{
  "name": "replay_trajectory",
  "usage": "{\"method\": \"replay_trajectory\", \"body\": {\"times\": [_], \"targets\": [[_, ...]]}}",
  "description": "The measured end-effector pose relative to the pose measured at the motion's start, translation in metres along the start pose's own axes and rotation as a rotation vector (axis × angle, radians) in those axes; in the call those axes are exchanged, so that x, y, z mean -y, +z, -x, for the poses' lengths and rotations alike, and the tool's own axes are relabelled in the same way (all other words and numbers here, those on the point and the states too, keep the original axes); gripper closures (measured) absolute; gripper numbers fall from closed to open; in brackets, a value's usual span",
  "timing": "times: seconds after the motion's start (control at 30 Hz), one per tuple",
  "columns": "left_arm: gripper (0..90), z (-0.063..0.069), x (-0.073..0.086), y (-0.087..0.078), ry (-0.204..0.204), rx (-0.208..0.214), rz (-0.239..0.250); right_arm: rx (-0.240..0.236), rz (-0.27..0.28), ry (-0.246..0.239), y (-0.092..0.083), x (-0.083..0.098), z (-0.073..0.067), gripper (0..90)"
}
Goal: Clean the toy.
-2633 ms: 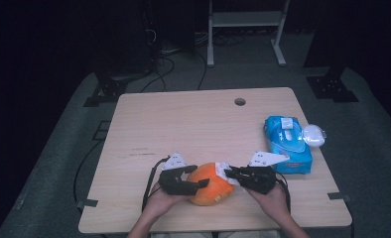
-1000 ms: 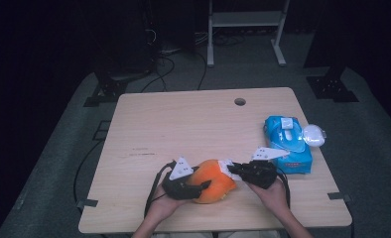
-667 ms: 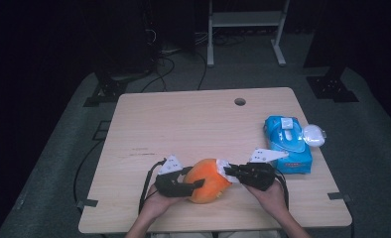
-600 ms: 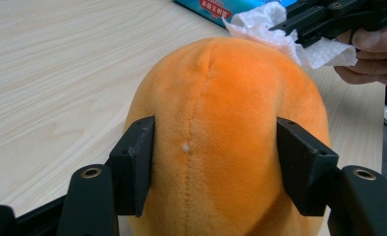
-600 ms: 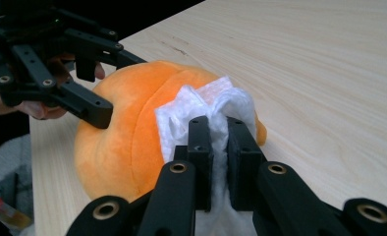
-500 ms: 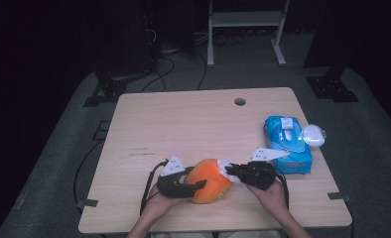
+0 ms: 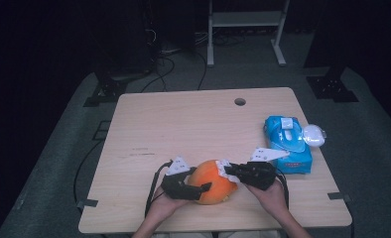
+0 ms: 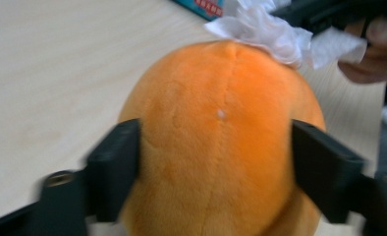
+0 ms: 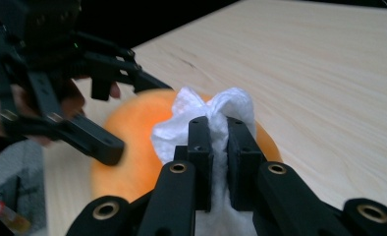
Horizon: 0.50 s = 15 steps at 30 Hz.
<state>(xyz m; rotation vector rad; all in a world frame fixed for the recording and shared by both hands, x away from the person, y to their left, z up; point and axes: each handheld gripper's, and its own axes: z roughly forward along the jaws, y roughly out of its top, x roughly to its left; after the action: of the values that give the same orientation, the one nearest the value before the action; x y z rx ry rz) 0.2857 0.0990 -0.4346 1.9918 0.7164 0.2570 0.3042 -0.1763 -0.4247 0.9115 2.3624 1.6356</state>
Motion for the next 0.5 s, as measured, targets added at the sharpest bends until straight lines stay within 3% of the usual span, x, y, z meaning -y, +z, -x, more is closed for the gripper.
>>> {"method": "replay_trajectory", "body": {"times": [0.07, 0.13, 0.2, 0.27, 0.37, 0.43, 0.5], "targets": [[37.9, 0.011, -0.004, 0.000, 0.091, -0.057, 0.028, -0.014, 0.030, -0.001, -0.002, -0.004, -0.003, 81.7], [39.0, 0.022, -0.007, 0.002, 0.180, -0.108, 0.035, -0.010, 0.044, -0.007, -0.003, -0.007, -0.005, 81.6], [38.6, 0.030, -0.006, 0.004, 0.232, -0.113, 0.023, 0.003, 0.033, -0.006, -0.003, -0.004, -0.002, 81.6], [37.3, 0.033, -0.005, 0.003, 0.247, -0.097, 0.021, 0.008, 0.020, 0.021, -0.003, 0.002, 0.005, 81.6], [35.3, 0.033, -0.004, 0.003, 0.235, -0.073, 0.025, 0.030, 0.008, 0.038, -0.005, 0.005, 0.010, 81.7], [33.6, 0.030, -0.004, 0.003, 0.224, -0.057, 0.019, 0.031, 0.014, 0.035, -0.004, 0.004, 0.007, 81.7], [27.2, 0.025, -0.004, 0.001, 0.187, -0.024, 0.009, 0.033, 0.011, -0.004, -0.003, 0.002, 0.000, 81.6]]}}
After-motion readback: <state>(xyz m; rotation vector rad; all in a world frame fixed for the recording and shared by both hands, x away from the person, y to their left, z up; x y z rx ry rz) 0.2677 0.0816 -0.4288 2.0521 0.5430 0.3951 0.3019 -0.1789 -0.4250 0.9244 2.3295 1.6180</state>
